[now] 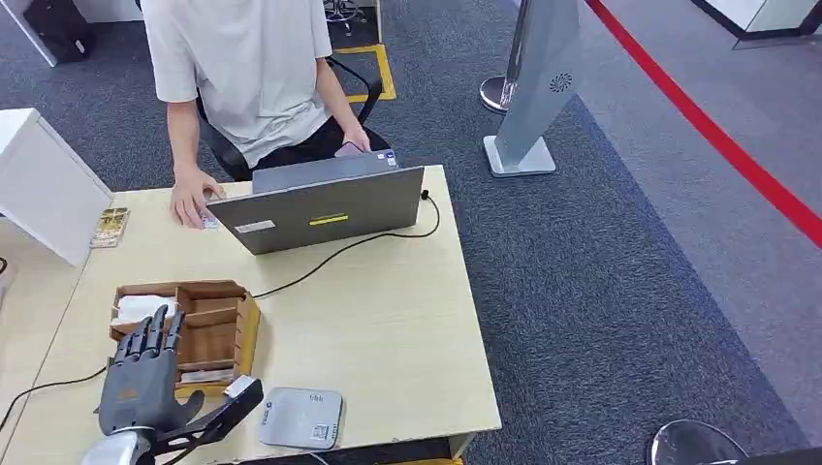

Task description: Pass the card to the sensor for recognition and then transmit it.

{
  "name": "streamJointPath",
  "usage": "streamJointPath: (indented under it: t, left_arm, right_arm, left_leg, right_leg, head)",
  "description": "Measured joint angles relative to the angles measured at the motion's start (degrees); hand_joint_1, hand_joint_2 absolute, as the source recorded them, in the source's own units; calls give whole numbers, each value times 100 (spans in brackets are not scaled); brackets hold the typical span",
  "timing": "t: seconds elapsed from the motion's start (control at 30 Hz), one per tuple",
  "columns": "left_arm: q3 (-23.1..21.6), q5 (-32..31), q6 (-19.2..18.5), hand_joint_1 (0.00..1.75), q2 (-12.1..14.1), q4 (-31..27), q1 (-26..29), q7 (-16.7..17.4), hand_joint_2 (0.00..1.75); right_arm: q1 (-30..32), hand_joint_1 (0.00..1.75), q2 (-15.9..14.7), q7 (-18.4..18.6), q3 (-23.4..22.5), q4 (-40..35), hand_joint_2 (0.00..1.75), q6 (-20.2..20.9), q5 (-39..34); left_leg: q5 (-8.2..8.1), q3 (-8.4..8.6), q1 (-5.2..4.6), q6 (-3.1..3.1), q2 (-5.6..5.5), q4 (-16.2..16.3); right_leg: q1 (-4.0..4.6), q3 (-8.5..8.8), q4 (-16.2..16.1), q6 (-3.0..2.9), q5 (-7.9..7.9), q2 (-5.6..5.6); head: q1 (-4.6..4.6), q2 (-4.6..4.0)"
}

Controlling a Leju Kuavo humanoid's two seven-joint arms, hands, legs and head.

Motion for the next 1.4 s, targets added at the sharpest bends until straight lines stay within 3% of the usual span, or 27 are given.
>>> streamJointPath:
  t: [0.07, 0.1, 0.43, 1.4]
  left_arm:
    - [0, 0, -2, 2, -4, 2, 1, 0, 175]
    - [0, 0, -7, 175, -7, 2, 1, 0, 175]
    - [0, 20, -511, 175, -70, 63, 5, -184, 175]
    - [0, 90, -540, 175, -125, 28, 5, -254, 175]
  right_arm:
    - [0, 0, 0, 0, 0, 2, 175, 0, 0]
    - [0, 0, 0, 0, 0, 2, 175, 2, 0]
    - [-1, 0, -9, -15, 0, 2, 175, 20, 0]
    - [0, 0, -11, -11, -2, 2, 175, 17, 0]
  left_leg:
    - [0, 0, 0, 0, 0, 0]
    - [0, 0, 0, 0, 0, 0]
    - [0, 0, 0, 0, 0, 0]
    - [1, 1, 0, 0, 0, 0]
  right_leg:
    - [0, 0, 0, 0, 0, 0]
    - [0, 0, 0, 0, 0, 0]
    - [0, 1, 0, 0, 0, 0]
    - [0, 2, 0, -1, 1, 0]
  head:
    - [2, 0]
    - [0, 0]
    - [0, -2]
    - [0, -2]
